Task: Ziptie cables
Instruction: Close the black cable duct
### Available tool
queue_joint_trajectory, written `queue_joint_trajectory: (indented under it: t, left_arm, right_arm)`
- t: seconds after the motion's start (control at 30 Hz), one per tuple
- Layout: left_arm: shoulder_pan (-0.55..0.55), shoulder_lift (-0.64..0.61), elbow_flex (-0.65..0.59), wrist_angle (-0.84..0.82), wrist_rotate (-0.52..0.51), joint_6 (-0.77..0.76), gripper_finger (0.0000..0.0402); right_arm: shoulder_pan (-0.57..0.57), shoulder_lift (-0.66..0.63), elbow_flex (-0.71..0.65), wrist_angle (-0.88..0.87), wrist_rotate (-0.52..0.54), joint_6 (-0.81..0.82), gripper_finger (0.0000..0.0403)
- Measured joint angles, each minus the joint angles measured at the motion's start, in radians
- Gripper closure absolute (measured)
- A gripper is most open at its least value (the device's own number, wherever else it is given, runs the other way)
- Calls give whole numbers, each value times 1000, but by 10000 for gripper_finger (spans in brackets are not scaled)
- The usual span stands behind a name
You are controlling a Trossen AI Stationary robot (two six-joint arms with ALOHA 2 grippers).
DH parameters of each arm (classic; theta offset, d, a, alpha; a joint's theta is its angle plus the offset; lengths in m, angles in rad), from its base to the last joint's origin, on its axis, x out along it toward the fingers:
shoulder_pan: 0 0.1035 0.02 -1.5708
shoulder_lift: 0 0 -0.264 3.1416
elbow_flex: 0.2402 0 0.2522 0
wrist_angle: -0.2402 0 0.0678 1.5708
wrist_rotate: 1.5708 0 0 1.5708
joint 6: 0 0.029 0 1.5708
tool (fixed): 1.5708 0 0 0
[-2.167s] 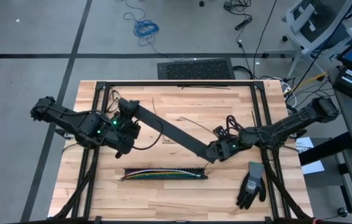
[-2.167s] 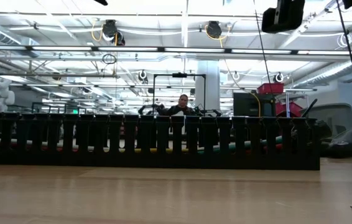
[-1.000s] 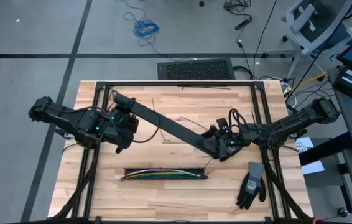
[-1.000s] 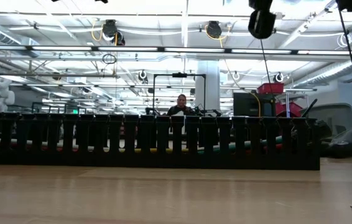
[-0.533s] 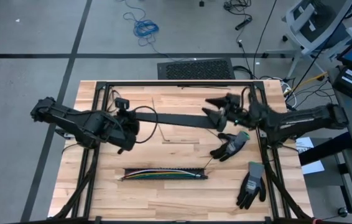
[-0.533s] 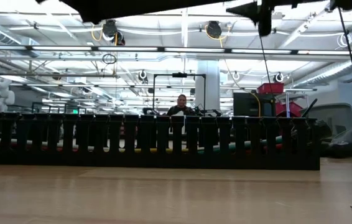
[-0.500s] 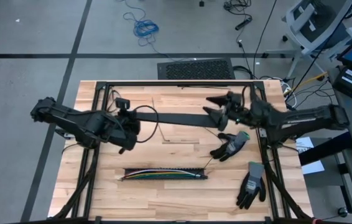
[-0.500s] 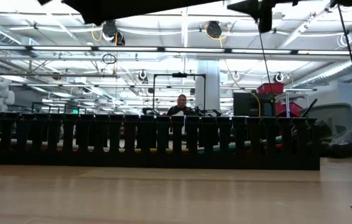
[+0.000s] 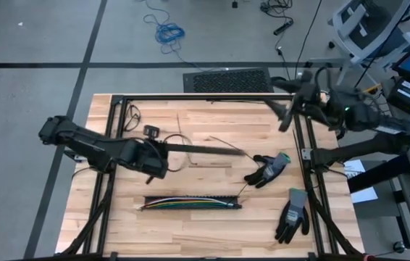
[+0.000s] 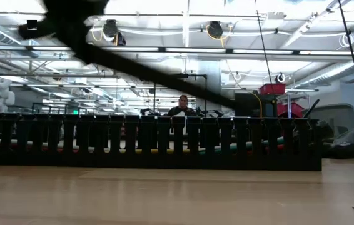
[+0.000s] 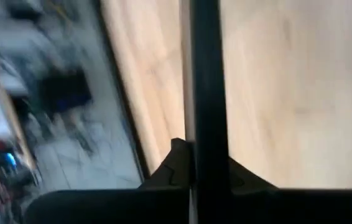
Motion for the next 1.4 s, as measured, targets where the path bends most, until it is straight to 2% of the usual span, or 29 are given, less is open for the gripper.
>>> queue_joint_trajectory:
  t: [0.07,0.17,0.23,0.3,0.4,0.53,0.6,0.73,0.83,0.97,1.2,1.4]
  left_arm:
    - [-2,14,-22,-18,12,-76,387]
    - [6,18,-68,54,-48,-156,387]
    - [27,16,-98,183,-85,-142,387]
    - [55,18,-132,364,-90,-78,390]
    - [89,48,-164,506,-54,121,398]
    - [123,118,-173,628,-104,315,398]
    - [132,155,-173,674,-111,406,398]
    - [145,232,-171,781,-111,619,398]
    - [152,282,-169,817,-97,703,398]
    - [167,333,-169,821,-64,708,397]
    - [161,351,-170,906,-59,713,397]
    - [116,343,-171,872,-52,603,397]
  right_arm:
    - [-7,3,75,-111,25,16,144]
    - [-16,25,187,-343,24,83,144]
    - [-20,45,215,-494,12,99,144]
    - [-12,92,216,-532,-55,108,144]
    - [-8,180,211,-635,-152,14,144]
    - [-11,313,214,-716,-173,-15,144]
    - [-12,392,213,-702,-190,-11,144]
    - [-12,517,212,-628,-295,-30,144]
    - [-11,599,213,-600,-353,-56,144]
    - [-11,691,212,-588,-431,-65,144]
    - [-23,848,212,-531,-435,-143,144]
    - [-93,929,211,-511,-475,-165,144]
